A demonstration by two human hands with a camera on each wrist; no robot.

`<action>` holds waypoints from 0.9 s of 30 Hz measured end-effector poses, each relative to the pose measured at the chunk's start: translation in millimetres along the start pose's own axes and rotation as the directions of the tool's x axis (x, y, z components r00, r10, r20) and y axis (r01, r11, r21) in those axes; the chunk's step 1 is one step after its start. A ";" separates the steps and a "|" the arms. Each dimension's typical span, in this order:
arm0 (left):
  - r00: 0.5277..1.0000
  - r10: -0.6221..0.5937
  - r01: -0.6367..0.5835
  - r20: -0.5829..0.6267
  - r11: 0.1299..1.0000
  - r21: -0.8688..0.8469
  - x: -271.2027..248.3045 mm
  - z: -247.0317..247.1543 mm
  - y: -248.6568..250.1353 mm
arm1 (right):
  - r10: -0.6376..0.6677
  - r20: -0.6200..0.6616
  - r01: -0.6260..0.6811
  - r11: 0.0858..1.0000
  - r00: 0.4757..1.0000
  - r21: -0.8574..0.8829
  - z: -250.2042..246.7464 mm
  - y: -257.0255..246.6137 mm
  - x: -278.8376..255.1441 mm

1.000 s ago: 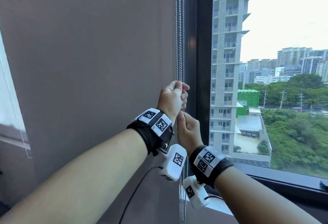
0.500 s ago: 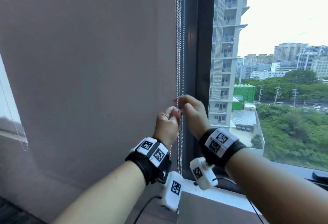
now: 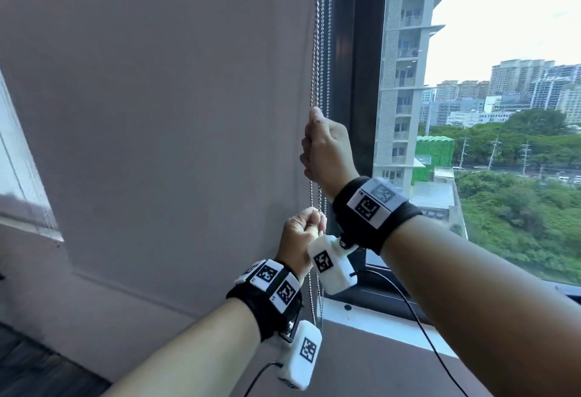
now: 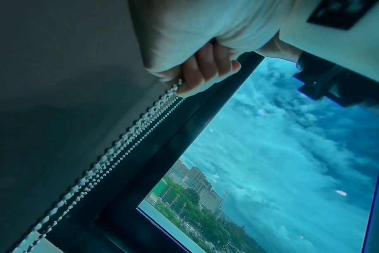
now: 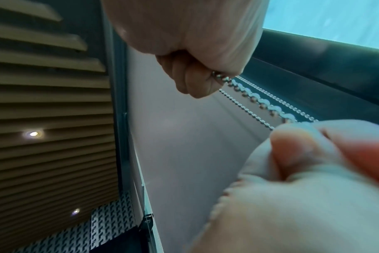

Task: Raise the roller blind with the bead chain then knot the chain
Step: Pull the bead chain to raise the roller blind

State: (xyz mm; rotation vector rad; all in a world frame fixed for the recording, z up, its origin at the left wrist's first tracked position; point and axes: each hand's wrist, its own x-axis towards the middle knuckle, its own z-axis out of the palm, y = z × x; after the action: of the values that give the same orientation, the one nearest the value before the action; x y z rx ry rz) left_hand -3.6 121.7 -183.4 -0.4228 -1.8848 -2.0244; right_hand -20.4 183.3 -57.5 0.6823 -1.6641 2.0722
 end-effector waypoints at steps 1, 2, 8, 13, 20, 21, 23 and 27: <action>1.000 -0.011 0.011 0.016 1.000 0.015 -1.5 -1.2 0.4 | -0.005 -0.003 0.005 1.000 1.000 0.008 -0.4 1.2 -0.1; 0.999 -0.025 0.024 0.034 0.999 0.028 -3.5 -2.0 1.3 | -0.006 -0.006 0.006 1.000 1.000 0.014 -0.9 3.2 -0.3; 0.989 -0.121 0.119 0.084 0.993 0.028 -9.5 -8.5 6.5 | 0.006 -0.020 -0.006 1.000 1.000 0.021 -9.0 25.4 -7.3; 0.997 -0.081 0.080 -0.008 0.995 -0.051 4.3 -9.0 18.4 | -0.058 -0.043 0.056 0.997 0.997 -0.053 -17.3 52.1 -17.4; 0.996 0.026 -0.036 -0.085 0.992 -0.119 38.5 -3.0 62.0 | -0.088 -0.005 0.086 0.989 0.996 -0.118 -24.5 84.9 -43.6; 0.997 0.033 -0.042 -0.069 0.990 -0.132 41.1 -0.1 68.2 | -0.064 -0.022 0.061 0.990 0.998 -0.124 -23.8 88.6 -45.7; 0.997 0.057 -0.063 -0.045 0.986 -0.154 45.7 6.8 79.2 | -0.048 -0.048 0.041 0.990 0.998 -0.137 -23.1 93.1 -48.9; 0.995 0.084 -0.092 -0.049 0.974 -0.209 52.8 19.8 90.0 | -0.112 -0.039 0.104 0.980 0.993 -0.167 -26.4 89.7 -51.5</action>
State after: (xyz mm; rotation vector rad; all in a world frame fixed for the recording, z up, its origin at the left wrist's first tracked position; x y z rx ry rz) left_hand -11.5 133.6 -78.1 -0.5072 -1.6042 -2.1642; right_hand -34.6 189.6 -163.1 0.6474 -1.7092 1.8379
